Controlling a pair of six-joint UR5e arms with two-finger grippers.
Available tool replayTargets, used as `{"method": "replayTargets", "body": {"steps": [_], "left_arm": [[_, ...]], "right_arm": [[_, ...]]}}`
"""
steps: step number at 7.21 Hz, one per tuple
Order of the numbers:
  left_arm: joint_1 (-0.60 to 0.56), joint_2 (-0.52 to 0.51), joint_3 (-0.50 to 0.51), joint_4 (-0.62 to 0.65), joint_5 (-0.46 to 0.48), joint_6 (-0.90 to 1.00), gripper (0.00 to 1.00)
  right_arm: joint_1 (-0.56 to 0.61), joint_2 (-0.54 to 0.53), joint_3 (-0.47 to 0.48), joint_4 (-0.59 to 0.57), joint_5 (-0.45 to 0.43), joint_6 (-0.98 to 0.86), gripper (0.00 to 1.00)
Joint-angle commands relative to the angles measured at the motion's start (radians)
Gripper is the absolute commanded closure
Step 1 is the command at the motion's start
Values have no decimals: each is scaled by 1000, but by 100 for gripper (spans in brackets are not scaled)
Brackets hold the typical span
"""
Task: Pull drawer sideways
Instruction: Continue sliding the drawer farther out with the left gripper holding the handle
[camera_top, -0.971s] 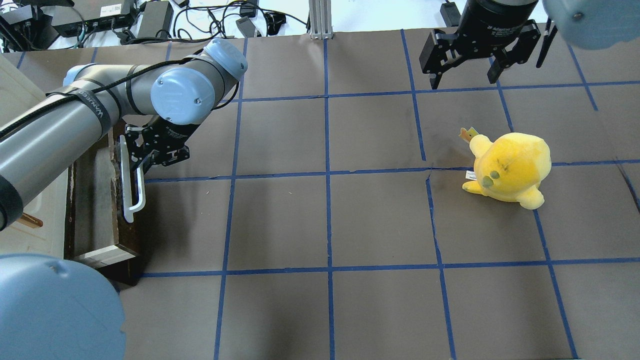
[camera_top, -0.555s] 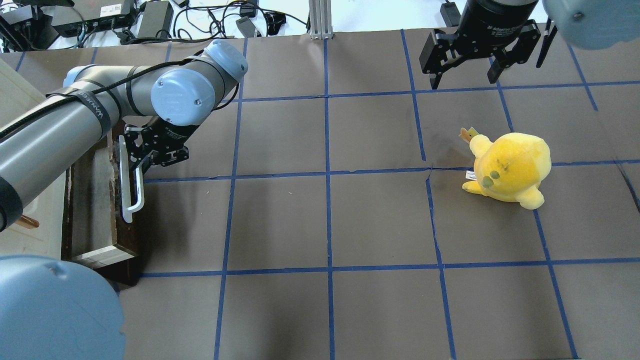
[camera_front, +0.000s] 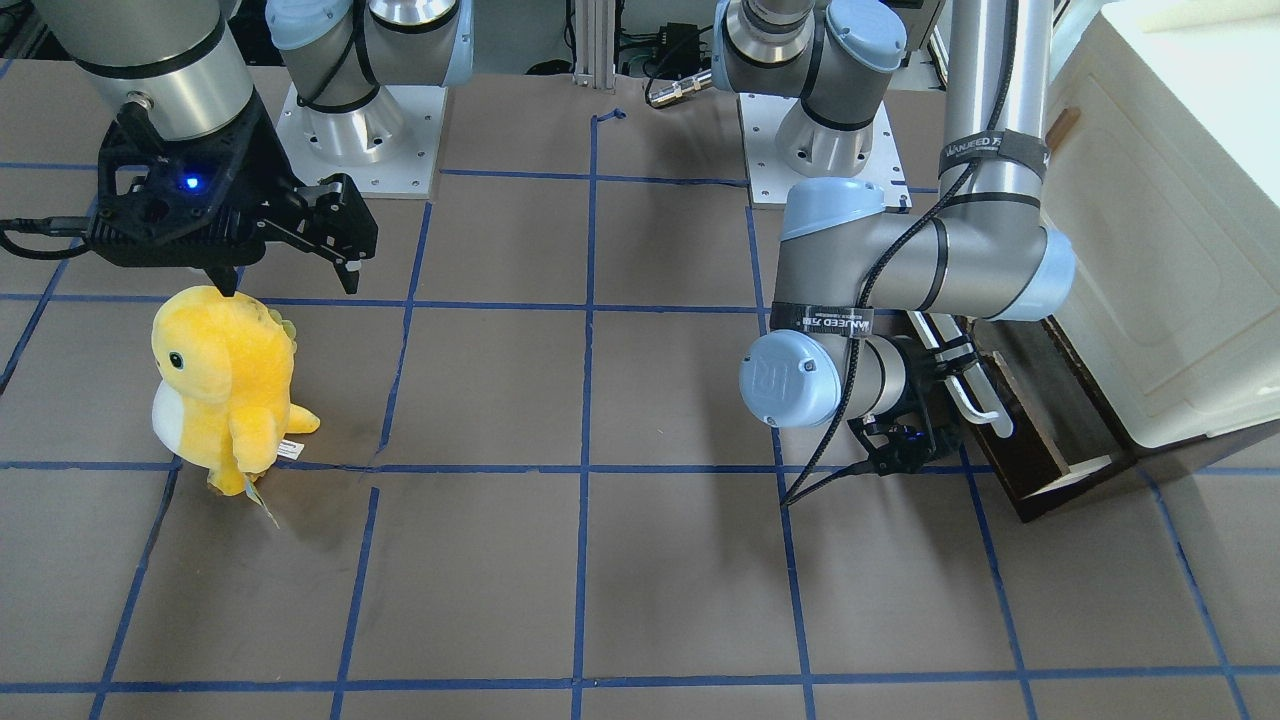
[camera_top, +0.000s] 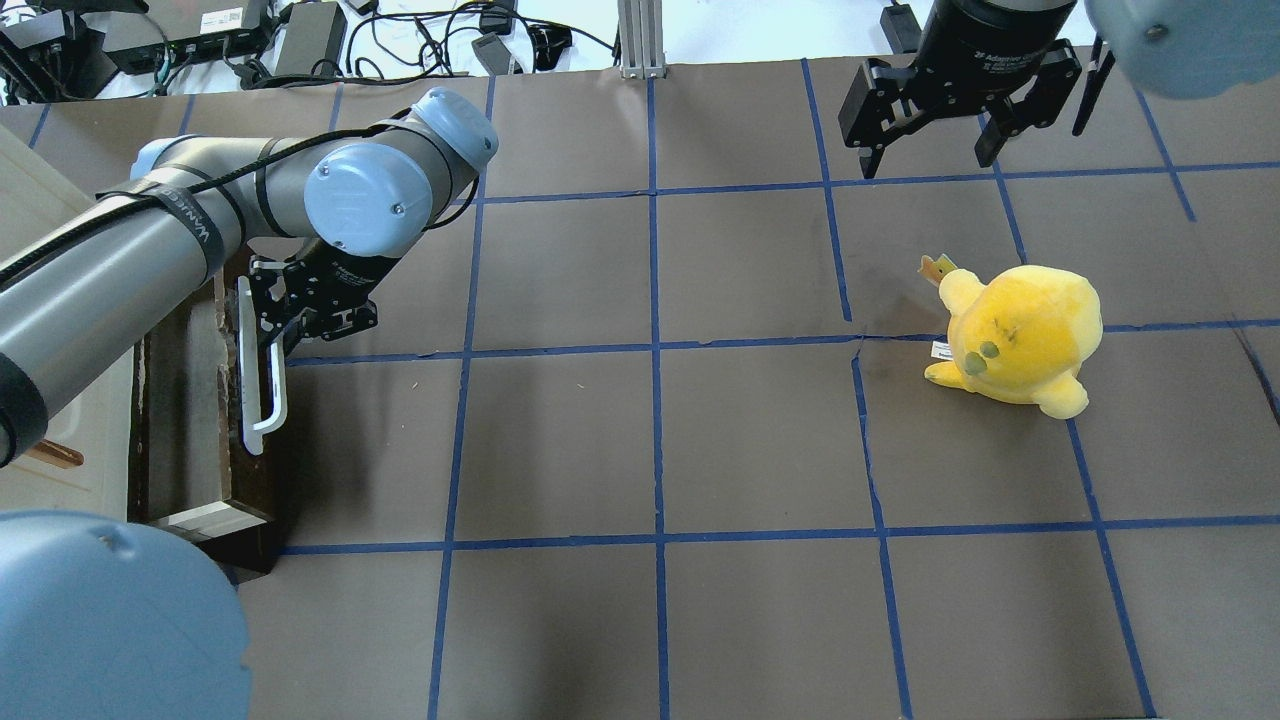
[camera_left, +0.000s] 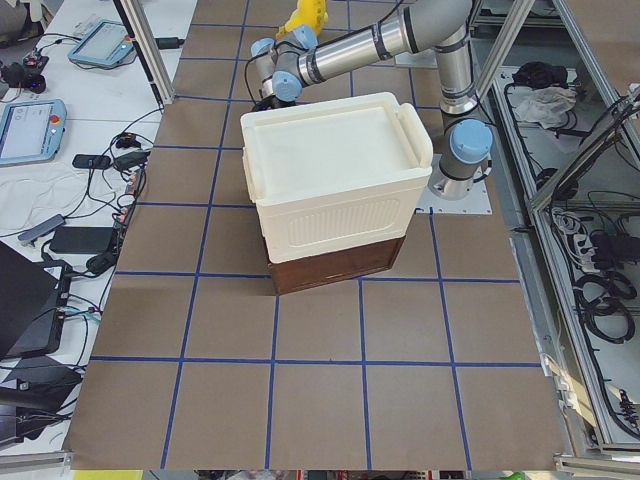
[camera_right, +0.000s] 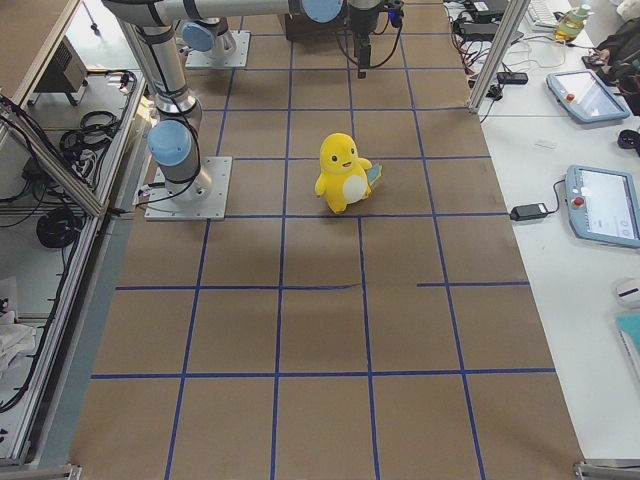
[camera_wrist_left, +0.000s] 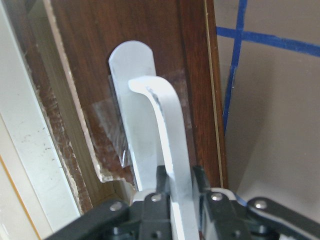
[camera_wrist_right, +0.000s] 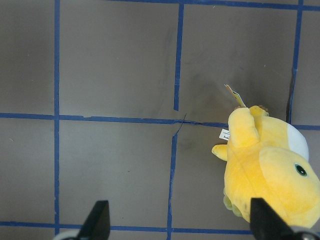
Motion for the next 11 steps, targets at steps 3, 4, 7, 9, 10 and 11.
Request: {"method": "replayTargets", "body": {"steps": [3, 4, 7, 9, 10, 11], "left_arm": [[-19, -3, -10, -6, 20, -31, 100], [-21, -3, -10, -10, 20, -37, 100], [-41, -3, -10, -20, 17, -59, 100], [-42, -5, -6, -20, 12, -68, 100], [-45, -6, -3, -20, 8, -68, 100], [-50, -9, -3, -20, 6, -69, 100]], "right_arm": [[0, 0, 0, 0, 0, 0, 0], [0, 0, 0, 0, 0, 0, 0], [0, 0, 0, 0, 0, 0, 0], [0, 0, 0, 0, 0, -2, 0], [0, 0, 0, 0, -1, 0, 0], [0, 0, 0, 0, 0, 0, 0]]}}
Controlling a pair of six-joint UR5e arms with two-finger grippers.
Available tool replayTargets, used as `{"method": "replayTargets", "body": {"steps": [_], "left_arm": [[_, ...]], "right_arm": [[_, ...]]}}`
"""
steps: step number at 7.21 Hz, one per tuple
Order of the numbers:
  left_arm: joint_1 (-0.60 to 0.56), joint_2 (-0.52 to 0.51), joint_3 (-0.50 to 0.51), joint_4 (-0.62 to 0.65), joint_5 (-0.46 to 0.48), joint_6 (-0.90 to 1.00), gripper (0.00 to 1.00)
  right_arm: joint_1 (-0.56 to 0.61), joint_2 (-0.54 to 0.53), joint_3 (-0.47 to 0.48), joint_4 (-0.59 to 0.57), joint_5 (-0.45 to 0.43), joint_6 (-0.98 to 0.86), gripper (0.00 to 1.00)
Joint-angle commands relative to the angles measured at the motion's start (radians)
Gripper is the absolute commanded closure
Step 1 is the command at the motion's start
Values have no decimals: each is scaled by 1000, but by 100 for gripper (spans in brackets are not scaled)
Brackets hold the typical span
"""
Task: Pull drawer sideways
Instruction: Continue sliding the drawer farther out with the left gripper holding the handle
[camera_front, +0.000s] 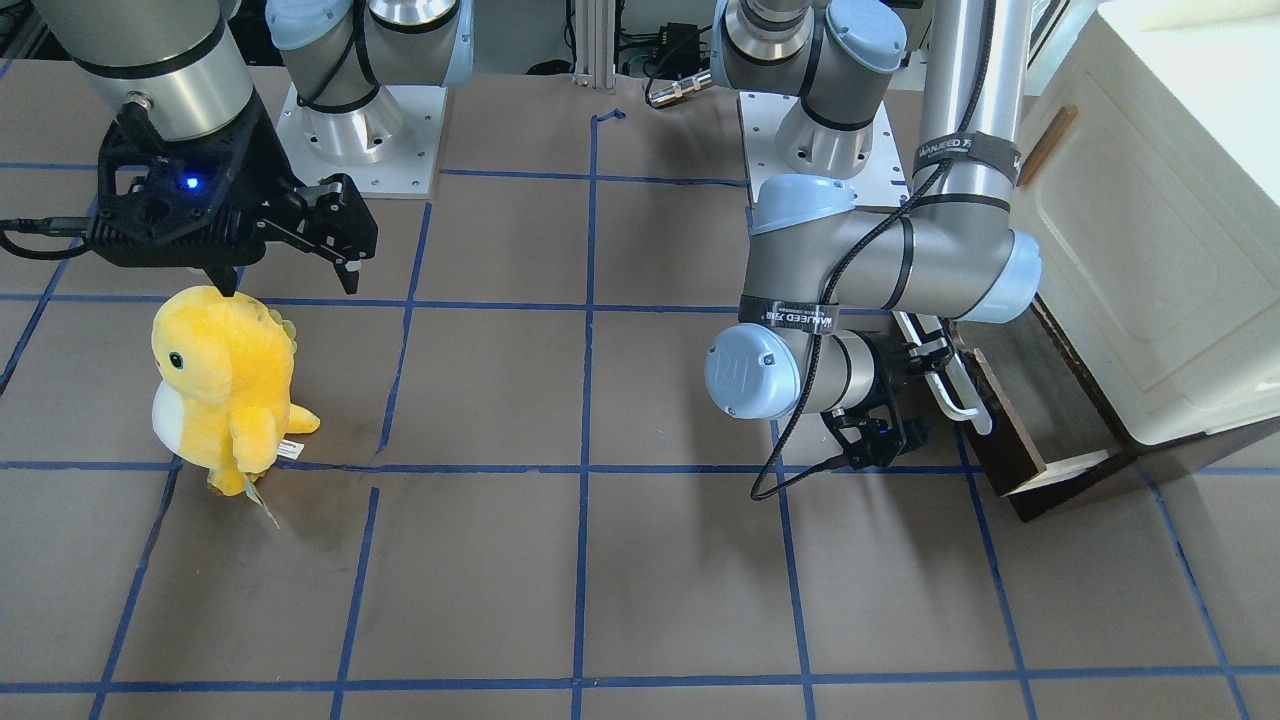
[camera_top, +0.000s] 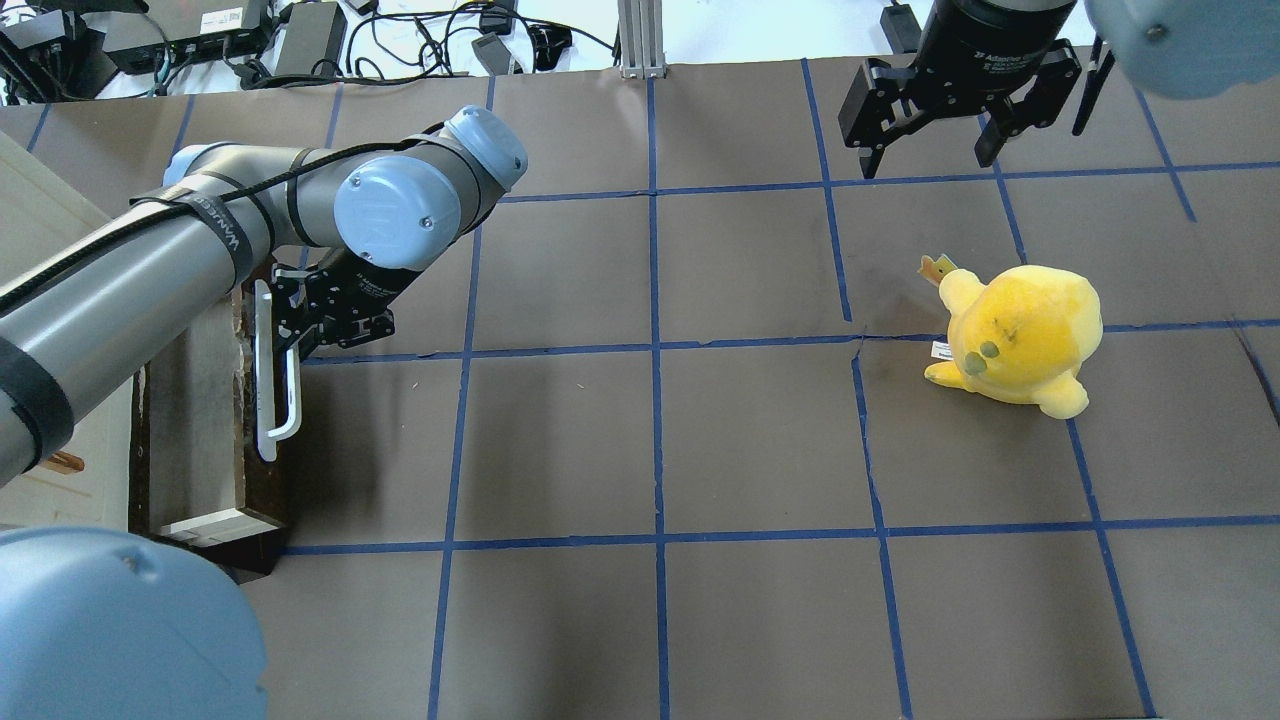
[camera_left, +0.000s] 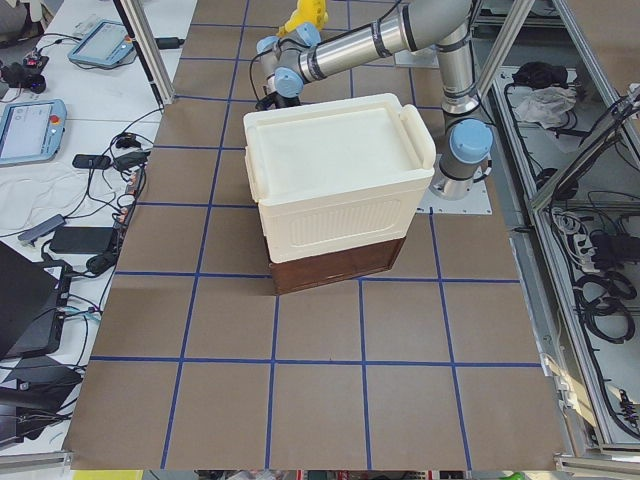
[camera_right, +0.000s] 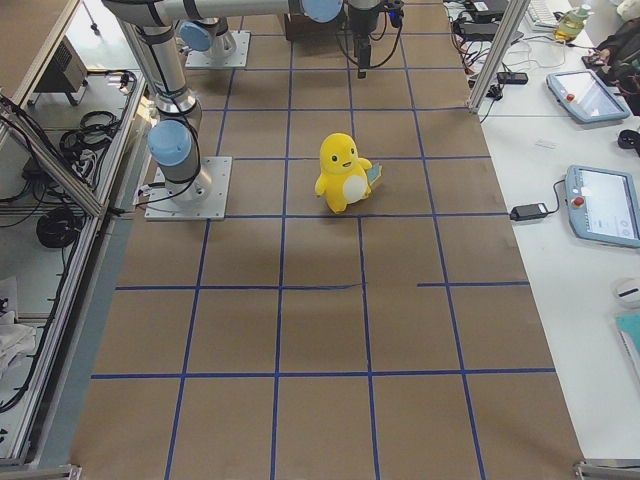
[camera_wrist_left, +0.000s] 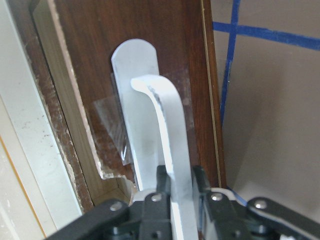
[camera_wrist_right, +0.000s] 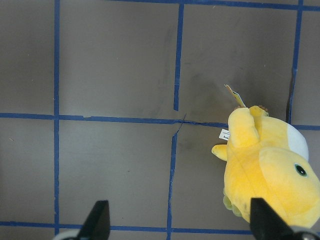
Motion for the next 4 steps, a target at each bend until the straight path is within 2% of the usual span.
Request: {"method": "replayTargets", "body": {"steps": [1, 4], "left_arm": [[-11, -6, 1, 0, 0, -13, 100], [-17, -10, 3, -2, 0, -20, 100]], "right_arm": [[0, 0, 0, 0, 1, 1, 0], [0, 0, 0, 0, 1, -1, 0]]}}
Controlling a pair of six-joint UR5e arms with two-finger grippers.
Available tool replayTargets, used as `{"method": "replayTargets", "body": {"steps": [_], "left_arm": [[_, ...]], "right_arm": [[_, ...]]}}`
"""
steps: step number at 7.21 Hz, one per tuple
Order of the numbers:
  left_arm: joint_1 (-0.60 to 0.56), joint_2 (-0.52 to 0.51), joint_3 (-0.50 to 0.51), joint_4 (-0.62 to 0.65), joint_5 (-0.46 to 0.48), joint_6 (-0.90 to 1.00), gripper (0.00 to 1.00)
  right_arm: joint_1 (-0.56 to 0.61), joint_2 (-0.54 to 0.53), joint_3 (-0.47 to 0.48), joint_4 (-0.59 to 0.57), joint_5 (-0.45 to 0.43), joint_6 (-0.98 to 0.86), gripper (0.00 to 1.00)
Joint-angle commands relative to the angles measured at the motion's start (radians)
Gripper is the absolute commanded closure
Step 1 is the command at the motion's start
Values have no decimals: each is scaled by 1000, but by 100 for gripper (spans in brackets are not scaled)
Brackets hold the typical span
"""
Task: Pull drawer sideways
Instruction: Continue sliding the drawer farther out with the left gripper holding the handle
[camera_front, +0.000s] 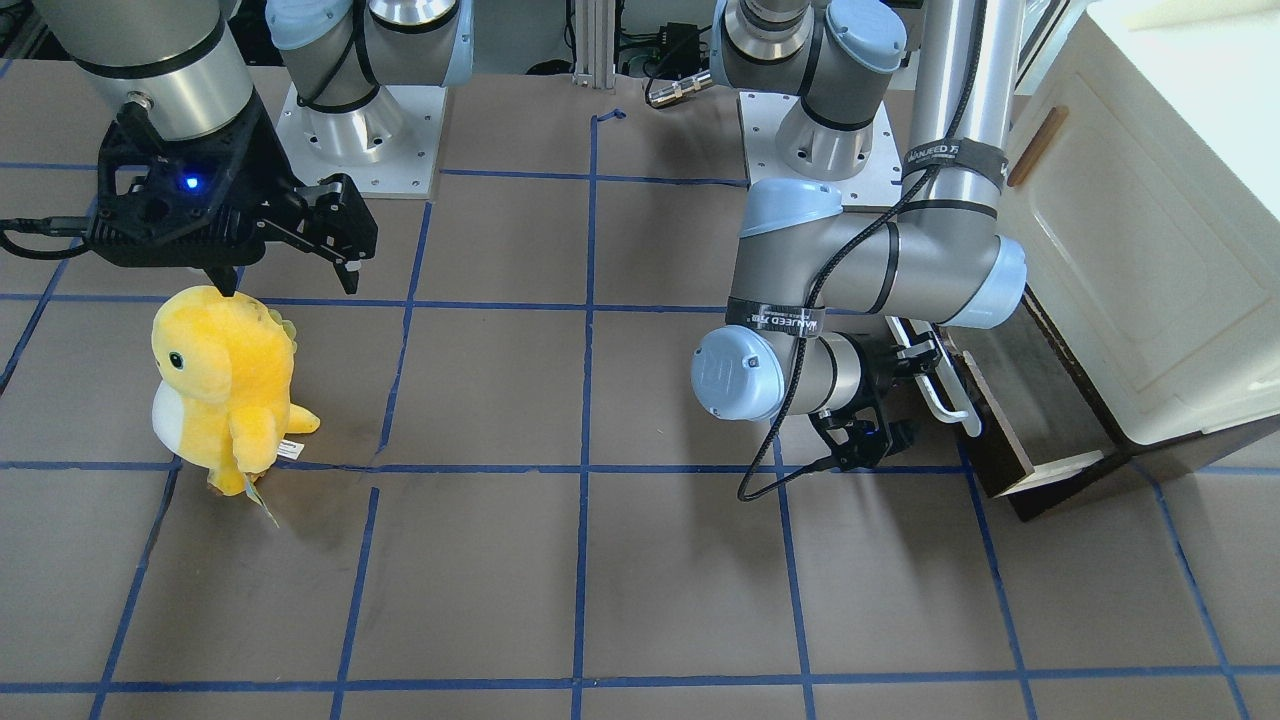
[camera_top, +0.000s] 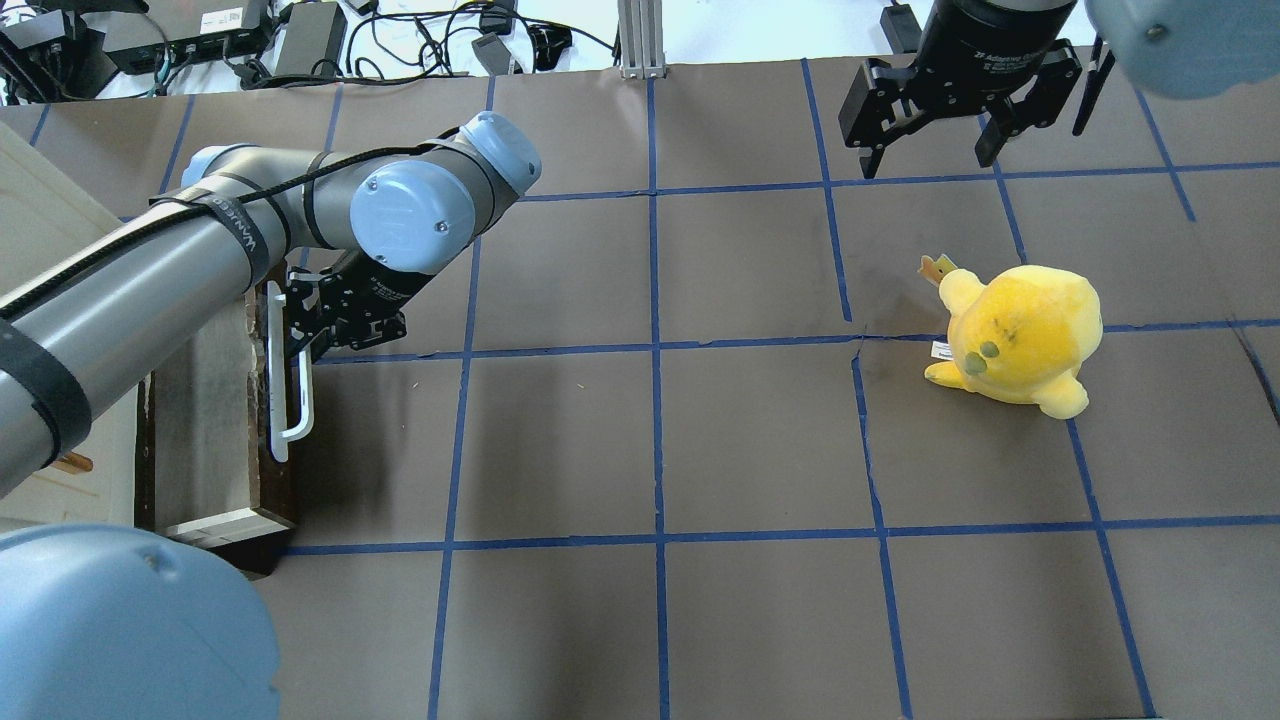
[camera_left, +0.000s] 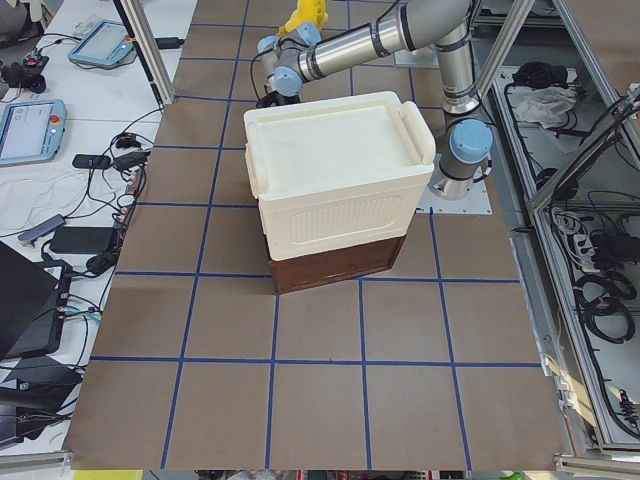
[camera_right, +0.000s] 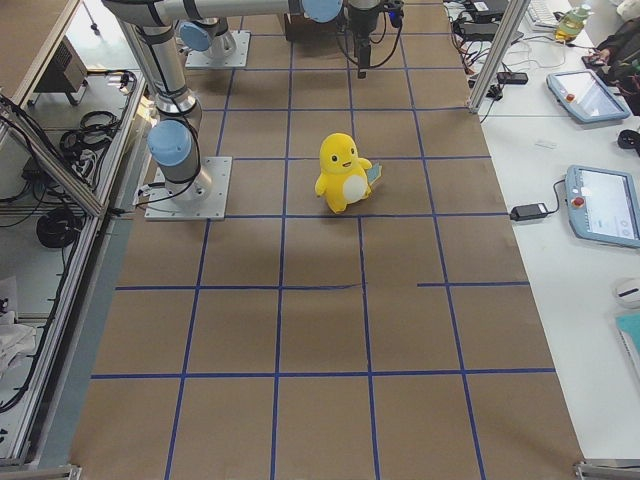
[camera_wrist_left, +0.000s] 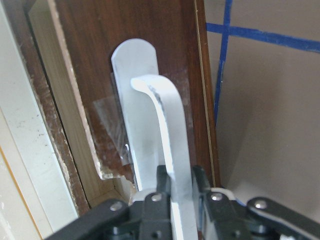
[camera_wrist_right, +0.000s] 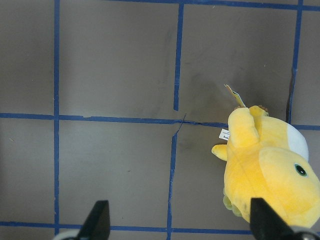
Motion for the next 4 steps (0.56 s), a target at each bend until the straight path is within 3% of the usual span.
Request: {"method": "replayTargets", "body": {"steps": [1, 4], "left_arm": [[-1, 2, 3, 0, 10, 1, 100], [-1, 3, 45, -37, 12, 16, 100]], "right_arm": [[0, 0, 0, 0, 0, 0, 0], [0, 0, 0, 0, -1, 0, 0]]}}
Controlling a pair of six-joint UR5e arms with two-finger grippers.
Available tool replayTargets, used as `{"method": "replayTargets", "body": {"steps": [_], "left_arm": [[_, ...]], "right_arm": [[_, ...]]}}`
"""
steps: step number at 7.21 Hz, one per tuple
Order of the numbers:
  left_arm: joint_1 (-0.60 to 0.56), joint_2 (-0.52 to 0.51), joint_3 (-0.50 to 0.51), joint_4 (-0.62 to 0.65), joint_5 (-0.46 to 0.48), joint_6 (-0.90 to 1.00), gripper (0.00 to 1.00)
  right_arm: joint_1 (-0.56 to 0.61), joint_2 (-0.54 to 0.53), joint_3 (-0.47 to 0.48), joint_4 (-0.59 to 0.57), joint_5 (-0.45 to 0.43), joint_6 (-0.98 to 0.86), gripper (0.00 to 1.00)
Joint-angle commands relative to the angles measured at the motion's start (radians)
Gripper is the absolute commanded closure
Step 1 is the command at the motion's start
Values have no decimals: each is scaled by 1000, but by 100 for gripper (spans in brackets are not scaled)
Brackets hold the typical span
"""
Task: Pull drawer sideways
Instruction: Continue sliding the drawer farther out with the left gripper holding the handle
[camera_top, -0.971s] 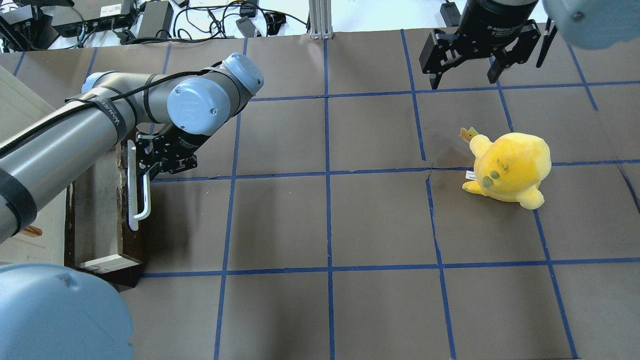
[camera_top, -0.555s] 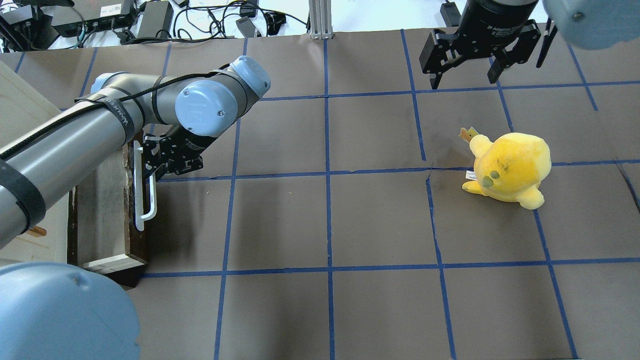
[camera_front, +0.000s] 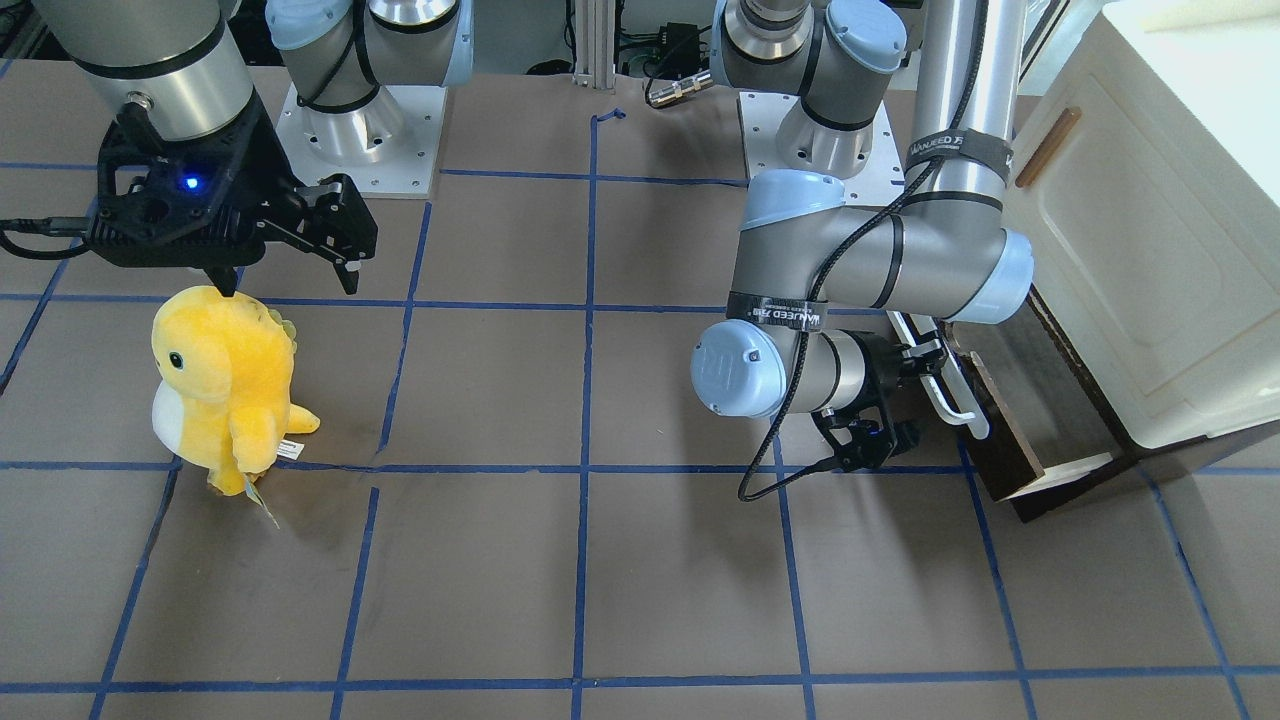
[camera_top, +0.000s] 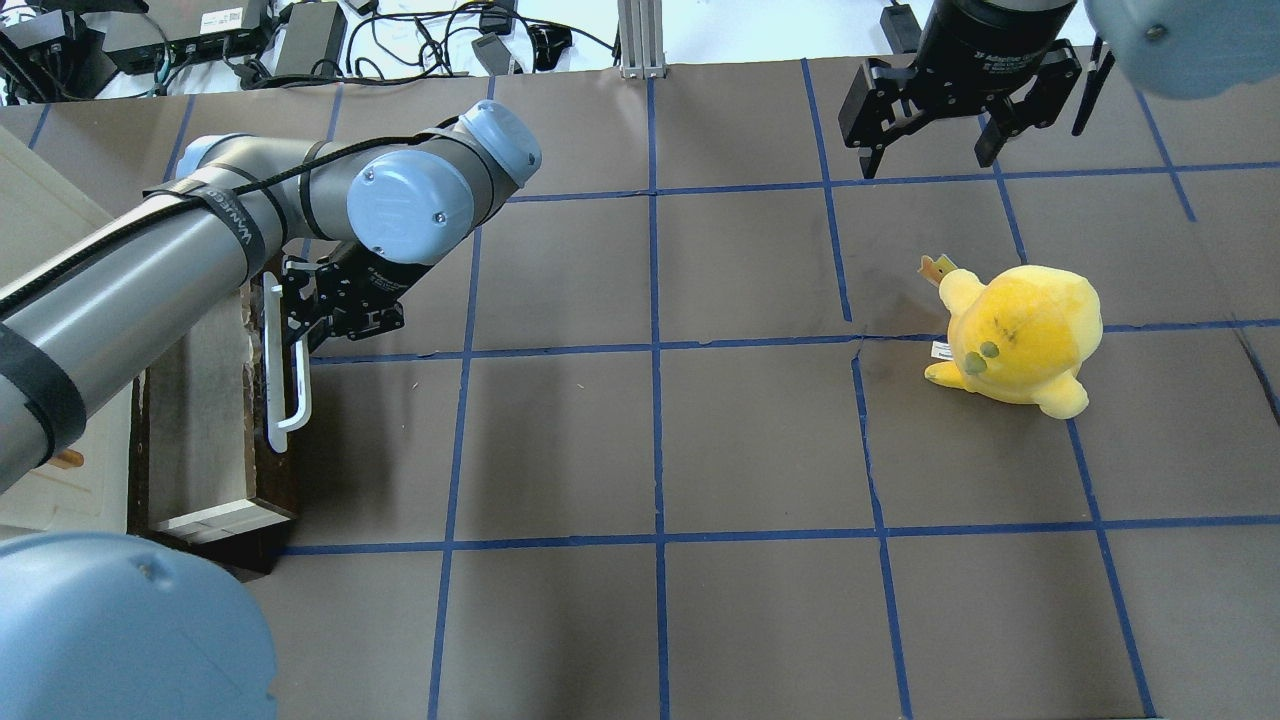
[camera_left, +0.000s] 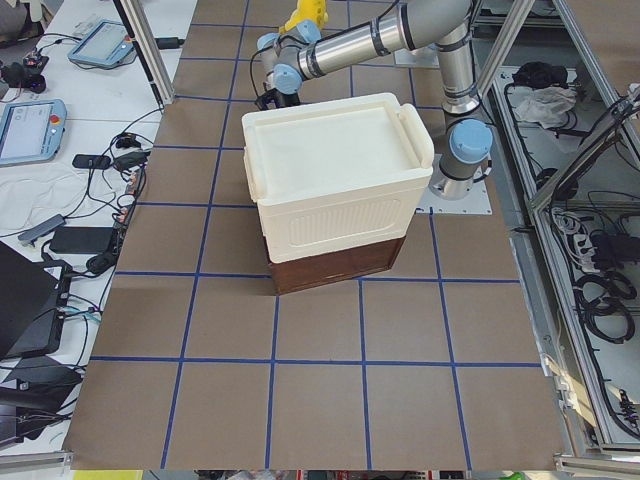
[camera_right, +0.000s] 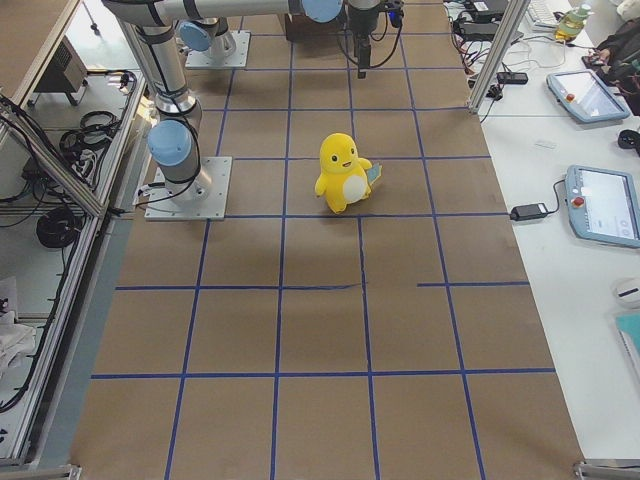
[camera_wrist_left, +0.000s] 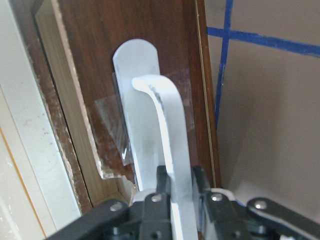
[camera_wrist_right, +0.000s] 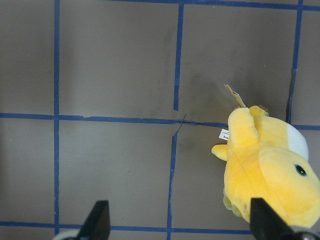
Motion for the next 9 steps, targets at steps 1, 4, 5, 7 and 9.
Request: {"method": "replayTargets", "body": {"steps": [1, 4, 5, 7, 9], "left_arm": [[0, -8, 12, -16, -1, -7, 100], [-5, -16, 6, -16, -4, -22, 100], [-6, -24, 9, -16, -6, -24, 100], [-12, -31, 14, -16, -9, -36, 100], [-20, -33, 21, -17, -16, -36, 100]], "right_arm": [[0, 0, 0, 0, -1, 0, 0], [0, 0, 0, 0, 1, 0, 0], [0, 0, 0, 0, 1, 0, 0], [0, 0, 0, 0, 1, -2, 0], [0, 0, 0, 0, -1, 0, 0]]}}
